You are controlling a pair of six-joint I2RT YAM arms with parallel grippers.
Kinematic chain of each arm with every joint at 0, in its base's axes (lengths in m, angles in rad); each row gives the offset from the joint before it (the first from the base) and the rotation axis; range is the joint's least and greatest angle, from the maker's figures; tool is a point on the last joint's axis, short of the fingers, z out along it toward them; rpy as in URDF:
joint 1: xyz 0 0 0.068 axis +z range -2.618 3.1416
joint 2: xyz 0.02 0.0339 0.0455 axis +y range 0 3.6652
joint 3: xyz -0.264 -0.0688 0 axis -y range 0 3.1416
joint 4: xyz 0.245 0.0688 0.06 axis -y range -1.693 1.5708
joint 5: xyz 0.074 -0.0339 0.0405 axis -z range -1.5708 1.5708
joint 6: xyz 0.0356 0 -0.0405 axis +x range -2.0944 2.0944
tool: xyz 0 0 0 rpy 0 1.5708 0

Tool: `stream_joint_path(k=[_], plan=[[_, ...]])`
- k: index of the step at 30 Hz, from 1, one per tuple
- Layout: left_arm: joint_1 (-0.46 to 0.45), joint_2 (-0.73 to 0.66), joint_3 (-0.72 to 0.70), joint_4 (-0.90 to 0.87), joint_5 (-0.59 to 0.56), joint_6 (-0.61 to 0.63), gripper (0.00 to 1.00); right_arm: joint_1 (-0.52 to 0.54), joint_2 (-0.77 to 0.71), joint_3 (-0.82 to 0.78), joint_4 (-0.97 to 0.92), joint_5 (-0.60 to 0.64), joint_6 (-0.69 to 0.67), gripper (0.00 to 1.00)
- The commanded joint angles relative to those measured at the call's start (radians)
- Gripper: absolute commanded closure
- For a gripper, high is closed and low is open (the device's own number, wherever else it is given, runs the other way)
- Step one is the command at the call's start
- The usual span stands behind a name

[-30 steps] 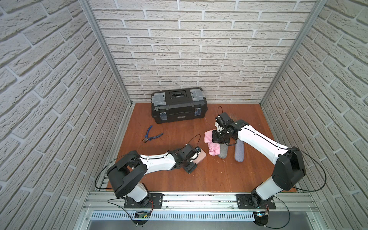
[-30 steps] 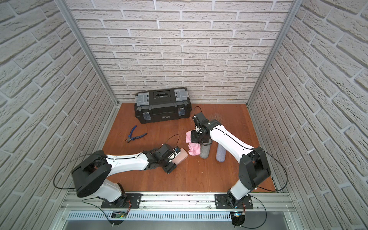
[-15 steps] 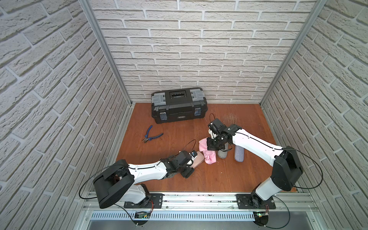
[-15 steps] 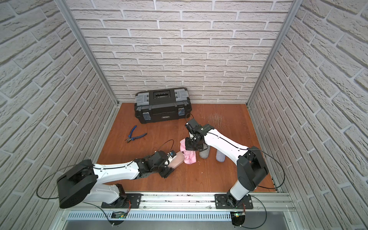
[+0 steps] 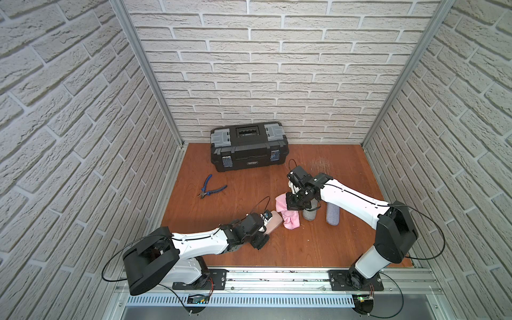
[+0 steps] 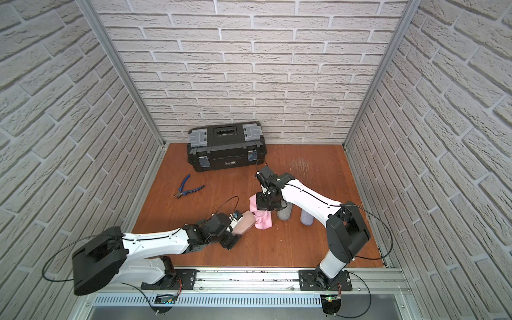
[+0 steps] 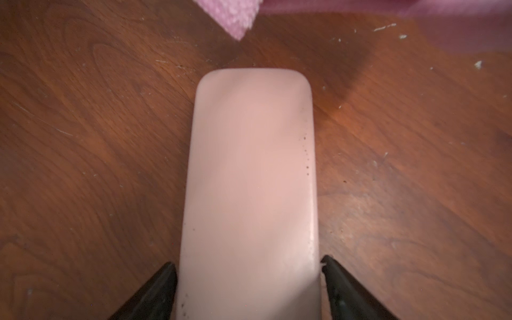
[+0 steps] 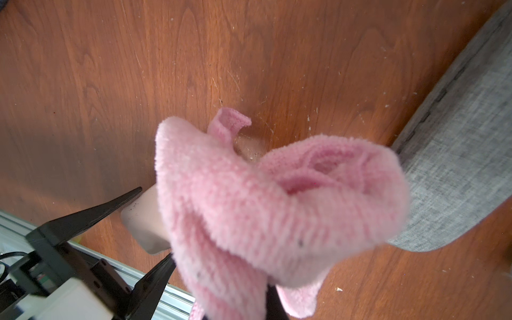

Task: Wipe the eyeglass case
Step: Move the eyeglass case from the center of the board, then wipe the dirt from the eyeglass case.

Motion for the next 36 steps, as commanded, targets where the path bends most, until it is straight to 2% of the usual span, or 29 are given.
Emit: stream_joint_path(k=[1,6,13,17,23,29,34,36], plan=[[-0.007,-0.051,-0.025,0.008,-0.034,-0.026,0.14,0.015,0.01,0.021,0.015,0.001,0.012,0.97],[-0.007,-0.026,-0.017,-0.017,-0.011,-0.067,0.14,0.015,0.015,0.029,0.019,0.003,0.011,0.98],[-0.007,0.09,0.032,-0.054,0.002,-0.086,0.13,0.021,0.021,0.043,0.019,0.002,0.01,0.98],[-0.019,0.105,0.027,-0.04,0.013,-0.092,0.22,0.024,0.021,0.039,0.027,-0.002,0.014,0.98],[-0.061,0.05,-0.027,0.138,-0.037,-0.027,0.34,0.042,0.039,0.049,0.021,-0.032,0.005,0.98],[-0.059,0.136,0.013,0.195,-0.047,0.031,0.36,0.096,0.078,0.026,0.046,-0.106,0.022,0.98],[-0.047,0.164,0.02,0.266,-0.039,0.034,0.36,0.106,0.156,-0.065,0.247,-0.354,0.128,0.97],[-0.045,0.165,0.018,0.272,-0.038,0.036,0.36,0.085,0.2,-0.087,0.254,-0.364,0.124,0.97]])
